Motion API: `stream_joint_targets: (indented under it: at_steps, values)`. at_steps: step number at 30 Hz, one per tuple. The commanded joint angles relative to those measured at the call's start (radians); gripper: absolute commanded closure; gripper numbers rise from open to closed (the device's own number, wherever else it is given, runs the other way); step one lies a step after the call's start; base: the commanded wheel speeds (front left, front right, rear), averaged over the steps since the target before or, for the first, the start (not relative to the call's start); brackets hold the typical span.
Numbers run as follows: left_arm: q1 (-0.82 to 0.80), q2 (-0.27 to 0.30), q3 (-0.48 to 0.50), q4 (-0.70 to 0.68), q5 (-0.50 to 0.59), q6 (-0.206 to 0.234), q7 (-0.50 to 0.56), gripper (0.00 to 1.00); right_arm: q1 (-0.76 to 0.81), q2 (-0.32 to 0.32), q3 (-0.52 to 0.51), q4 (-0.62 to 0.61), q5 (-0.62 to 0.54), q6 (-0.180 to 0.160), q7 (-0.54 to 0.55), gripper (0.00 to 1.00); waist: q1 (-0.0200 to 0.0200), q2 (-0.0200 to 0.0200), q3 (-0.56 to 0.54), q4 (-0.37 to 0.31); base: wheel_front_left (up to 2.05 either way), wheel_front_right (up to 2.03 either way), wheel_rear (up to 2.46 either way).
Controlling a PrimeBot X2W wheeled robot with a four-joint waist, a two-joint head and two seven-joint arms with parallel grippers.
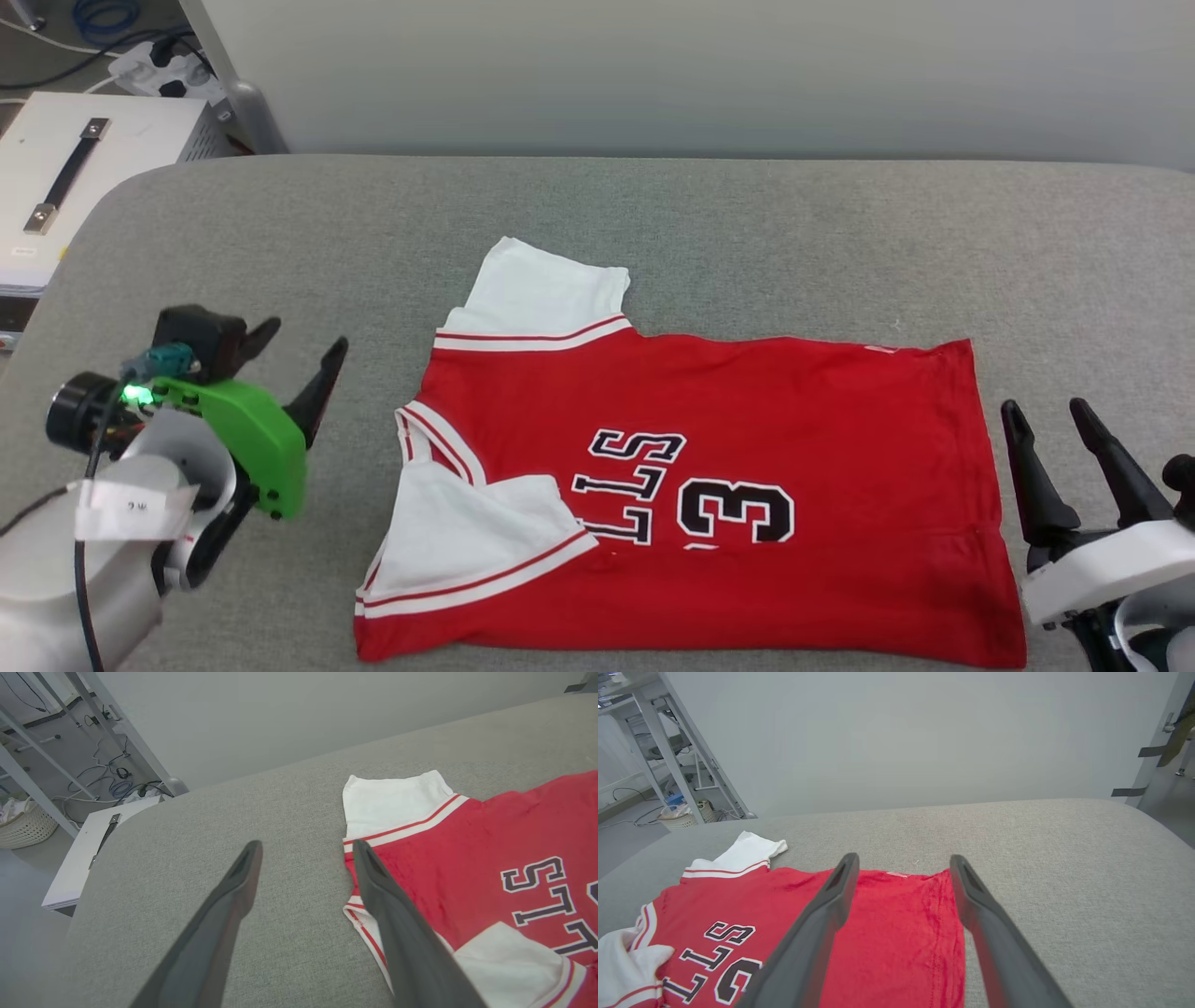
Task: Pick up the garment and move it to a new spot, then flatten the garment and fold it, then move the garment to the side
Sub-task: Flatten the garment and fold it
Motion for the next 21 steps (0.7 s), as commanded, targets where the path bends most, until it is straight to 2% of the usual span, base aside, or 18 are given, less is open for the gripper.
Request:
stream_joint_targets:
  at_steps: [1,4,8,10,13,17,21]
  values:
    - [-0.037,-0.02,0.014,0.02,0.013,-0.001,-0.013,0.0,0.016,0.024,-0.006,-0.029,-0.027,-0.001,-0.012,0.0,0.0,0.0,0.02,-0.022,0.0,0.0,0.0]
    - [-0.103,-0.043,0.024,0.062,0.021,-0.032,-0.006,0.0,0.014,0.053,-0.002,-0.078,-0.067,-0.001,-0.01,0.0,0.0,0.0,0.053,-0.05,0.0,0.0,0.0]
    - [-0.215,-0.079,0.031,0.118,0.016,-0.104,0.051,0.0,-0.01,0.074,0.008,-0.133,-0.105,-0.001,-0.023,0.0,0.0,0.0,0.114,-0.085,0.0,0.0,0.0]
    - [-0.272,-0.101,0.027,0.157,-0.001,-0.151,0.113,0.0,-0.025,0.081,0.019,-0.152,-0.115,-0.001,-0.025,0.0,0.0,0.0,0.149,-0.103,0.0,0.0,0.0]
    - [-0.362,-0.129,0.017,0.221,-0.027,-0.199,0.221,0.0,-0.053,0.089,0.041,-0.173,-0.122,-0.001,-0.029,0.0,0.0,0.0,0.205,-0.13,0.0,0.0,0.0]
    - [-0.457,-0.162,-0.006,0.295,-0.076,-0.228,0.395,0.0,-0.092,0.094,0.064,-0.183,-0.126,-0.001,-0.041,0.0,0.0,0.0,0.271,-0.158,0.0,0.0,0.0]
    - [-0.54,-0.183,-0.038,0.352,-0.106,-0.237,0.561,0.0,-0.127,0.092,0.077,-0.178,-0.133,-0.001,-0.05,0.0,0.0,0.0,0.329,-0.18,0.0,0.0,0.0]
